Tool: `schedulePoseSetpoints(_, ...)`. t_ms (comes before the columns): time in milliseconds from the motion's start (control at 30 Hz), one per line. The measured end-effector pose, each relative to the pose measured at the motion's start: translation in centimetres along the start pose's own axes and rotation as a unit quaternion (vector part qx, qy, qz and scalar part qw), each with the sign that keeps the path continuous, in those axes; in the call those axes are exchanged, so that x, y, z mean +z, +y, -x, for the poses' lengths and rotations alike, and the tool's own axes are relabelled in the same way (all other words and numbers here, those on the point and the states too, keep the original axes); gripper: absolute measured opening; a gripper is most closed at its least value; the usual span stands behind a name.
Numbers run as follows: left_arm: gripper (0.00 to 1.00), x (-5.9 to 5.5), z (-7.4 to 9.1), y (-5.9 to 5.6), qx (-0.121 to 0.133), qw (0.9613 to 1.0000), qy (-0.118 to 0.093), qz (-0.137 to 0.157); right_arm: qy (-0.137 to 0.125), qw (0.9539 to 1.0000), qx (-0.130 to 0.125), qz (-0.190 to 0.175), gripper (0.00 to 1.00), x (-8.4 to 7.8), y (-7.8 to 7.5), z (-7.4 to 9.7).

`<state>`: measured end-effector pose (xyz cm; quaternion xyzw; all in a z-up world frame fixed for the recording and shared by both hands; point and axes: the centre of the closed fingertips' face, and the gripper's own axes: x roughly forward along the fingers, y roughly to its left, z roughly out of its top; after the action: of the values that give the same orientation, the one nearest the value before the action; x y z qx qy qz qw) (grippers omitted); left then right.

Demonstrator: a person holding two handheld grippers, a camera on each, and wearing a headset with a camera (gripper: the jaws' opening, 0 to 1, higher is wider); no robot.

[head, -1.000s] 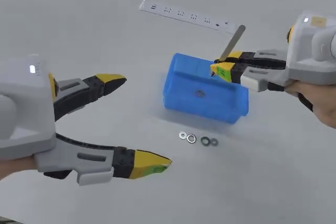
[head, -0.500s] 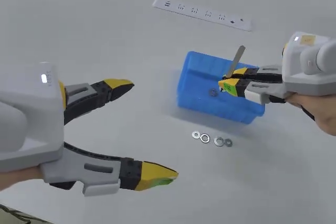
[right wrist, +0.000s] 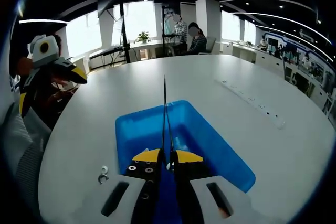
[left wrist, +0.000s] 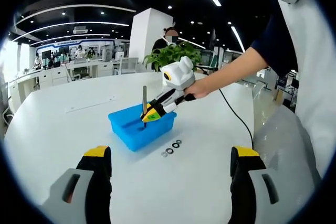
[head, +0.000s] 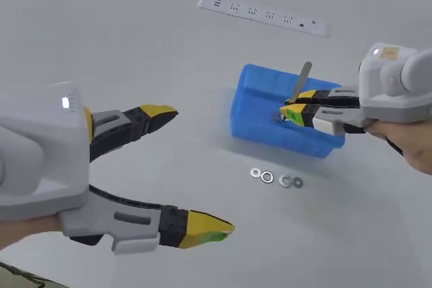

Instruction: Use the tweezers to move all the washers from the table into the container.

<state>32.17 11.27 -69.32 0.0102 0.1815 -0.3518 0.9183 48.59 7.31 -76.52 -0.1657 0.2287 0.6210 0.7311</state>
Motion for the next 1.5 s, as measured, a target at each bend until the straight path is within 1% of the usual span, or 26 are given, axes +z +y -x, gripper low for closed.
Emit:
schedulePoseSetpoints(233, 0.99, -0.2, 0.1, -0.1, -0.002, 1.0, 0.004, 0.002, 0.001, 1.0, -0.001, -0.004, 0.1, -0.2, -0.1, -0.1)
schedulePoseSetpoints(367, 0.99, 0.0, 0.0, -0.3, -0.004, 1.0, 0.005, 0.002, -0.003, 1.0, -0.002, -0.008, 0.1, -0.1, -0.2, 0.0)
schedulePoseSetpoints(500, 0.99, 0.3, -0.4, 0.0, -0.004, 1.0, 0.002, 0.0, -0.007, 1.0, -0.003, -0.004, 0.1, 0.1, -0.2, 0.1)
schedulePoseSetpoints(600, 0.99, 0.8, -0.9, 0.5, -0.004, 1.0, -0.001, -0.003, -0.011, 0.9999, -0.001, -0.001, 0.09, 0.5, -0.1, 0.2)
schedulePoseSetpoints(667, 0.97, 1.7, -1.4, 1.5, 0.008, 0.9994, -0.018, -0.029, -0.01, 0.9999, 0.001, 0.004, 0.09, 0.5, 0.0, 0.3)
schedulePoseSetpoints(700, 0.97, 2.0, -1.8, 2.1, 0.012, 0.9993, -0.02, -0.028, -0.011, 0.9999, 0.003, 0.004, 0.09, 0.6, 0.1, 0.3)
schedulePoseSetpoints(733, 0.97, 2.7, -2.3, 2.9, 0.012, 0.9993, -0.031, -0.019, -0.009, 0.9999, 0.004, 0.007, 0.09, 0.5, 0.2, 0.3)
schedulePoseSetpoints(800, 0.93, 3.9, -3.3, 4.1, 0.015, 0.9986, -0.047, -0.02, -0.008, 0.9999, 0.004, 0.007, 0.09, 0.5, 0.2, 0.3)
schedulePoseSetpoints(833, 0.91, 4.5, -4.1, 4.8, 0.015, 0.9983, -0.052, -0.022, -0.008, 0.9999, 0.004, 0.008, 0.09, 0.5, 0.3, 0.3)
schedulePoseSetpoints(900, 0.8, 5.6, -5.5, 5.9, 0.017, 0.9981, -0.054, -0.026, -0.006, 0.9999, 0.006, 0.009, 0.09, 0.5, 0.3, 0.4)
schedulePoseSetpoints(933, 0.79, 6.0, -6.1, 6.1, 0.012, 0.9979, -0.059, -0.025, -0.005, 0.9999, 0.006, 0.01, 0.09, 0.4, 0.3, 0.4)
schedulePoseSetpoints(967, 0.8, 6.7, -7.0, 6.5, 0.009, 0.9973, -0.071, -0.018, -0.002, 0.9999, 0.007, 0.012, 0.09, 0.4, 0.4, 0.4)
schedulePoseSetpoints(1000, 0.8, 7.0, -7.5, 6.9, 0.007, 0.9971, -0.074, -0.016, -0.001, 0.9999, 0.007, 0.012, 0.09, 0.3, 0.4, 0.4)
schedulePoseSetpoints(1033, 0.78, 7.3, -8.0, 7.1, 0.004, 0.9969, -0.077, -0.015, 0.0, 0.9999, 0.007, 0.014, 0.09, 0.3, 0.4, 0.4)
schedulePoseSetpoints(1133, 0.66, 8.3, -9.6, 7.9, -0.007, 0.9961, -0.087, -0.013, 0.0, 0.9998, 0.01, 0.017, 0.09, 0.5, 0.5, 0.6)
schedulePoseSetpoints(1200, 0.62, 8.6, -10.5, 7.9, -0.024, 0.996, -0.085, -0.012, 0.001, 0.9998, 0.011, 0.019, 0.09, 0.5, 0.6, 0.6)
schedulePoseSetpoints(1233, 0.6, 8.6, -11.0, 7.9, -0.03, 0.9962, -0.078, -0.022, 0.0, 0.9997, 0.014, 0.019, 0.09, 0.5, 0.6, 0.6)
schedulePoseSetpoints(1267, 0.58, 8.5, -11.5, 7.7, -0.045, 0.9959, -0.069, -0.038, 0.001, 0.9997, 0.015, 0.021, 0.09, 0.5, 0.7, 0.6)
schedulePoseSetpoints(1333, 0.5, 8.3, -12.1, 7.5, -0.061, 0.995, -0.057, -0.055, 0.003, 0.9995, 0.019, 0.026, 0.09, 0.5, 0.8, 0.6)
schedulePoseSetpoints(1400, 0.44, 8.5, -12.8, 7.2, -0.078, 0.9939, -0.055, -0.055, 0.005, 0.9994, 0.022, 0.027, 0.09, 0.4, 0.8, 0.6)
schedulePoseSetpoints(1433, 0.41, 8.5, -13.2, 6.9, -0.086, 0.9933, -0.048, -0.06, 0.006, 0.9993, 0.024, 0.027, 0.09, 0.3, 0.9, 0.5)
schedulePoseSetpoints(1467, 0.38, 8.5, -13.4, 6.9, -0.088, 0.9931, -0.046, -0.062, 0.006, 0.9993, 0.027, 0.027, 0.09, 0.3, 1.0, 0.5)
schedulePoseSetpoints(1500, 0.34, 8.4, -13.7, 6.7, -0.095, 0.9925, -0.043, -0.063, 0.007, 0.9992, 0.028, 0.029, 0.09, 0.3, 1.1, 0.5)
